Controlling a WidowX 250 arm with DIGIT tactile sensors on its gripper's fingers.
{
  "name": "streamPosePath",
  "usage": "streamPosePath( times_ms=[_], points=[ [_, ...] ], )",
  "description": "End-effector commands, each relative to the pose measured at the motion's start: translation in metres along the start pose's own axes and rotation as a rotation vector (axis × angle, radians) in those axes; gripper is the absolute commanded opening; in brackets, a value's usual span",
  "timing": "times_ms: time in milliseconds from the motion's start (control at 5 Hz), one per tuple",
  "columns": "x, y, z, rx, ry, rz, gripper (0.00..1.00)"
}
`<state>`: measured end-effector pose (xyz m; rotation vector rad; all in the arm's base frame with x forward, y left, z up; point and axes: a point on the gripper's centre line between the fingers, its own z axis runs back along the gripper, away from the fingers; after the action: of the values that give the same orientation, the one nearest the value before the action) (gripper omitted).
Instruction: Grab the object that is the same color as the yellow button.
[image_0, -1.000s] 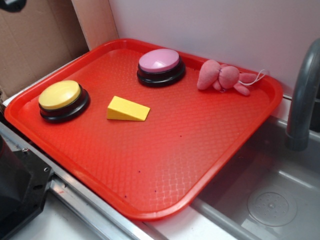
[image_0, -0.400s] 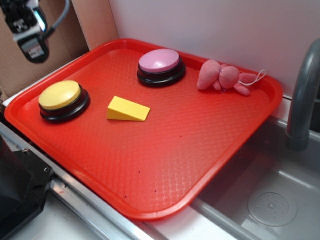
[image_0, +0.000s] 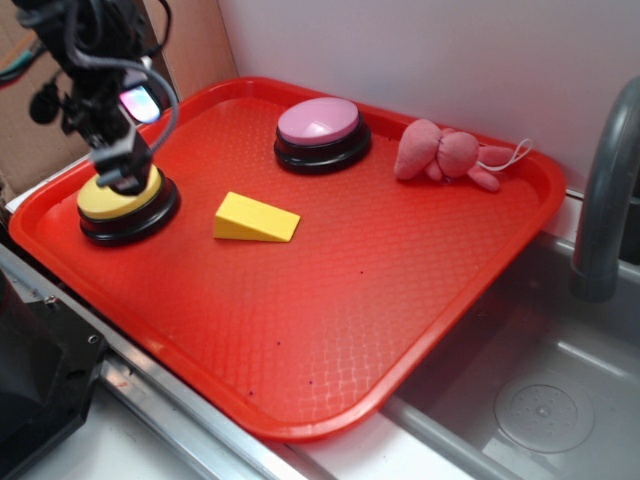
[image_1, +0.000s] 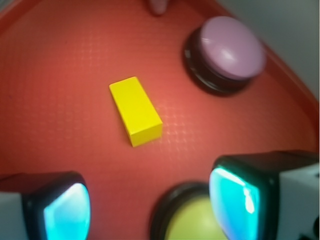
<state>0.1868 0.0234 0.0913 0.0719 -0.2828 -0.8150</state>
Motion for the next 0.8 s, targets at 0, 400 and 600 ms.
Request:
streamPosePath(
  times_ms=[0,400,600],
  points=[
    [0.018,0.009,-0.046,0.021,-0.052,-0.132,1.00],
    [0.026,0.003,-0.075,-0.074,-0.056,-0.170,1.00],
    [0.029,0.002,-0.077,-0.084,-0.059,-0.183,1.00]
  ],
)
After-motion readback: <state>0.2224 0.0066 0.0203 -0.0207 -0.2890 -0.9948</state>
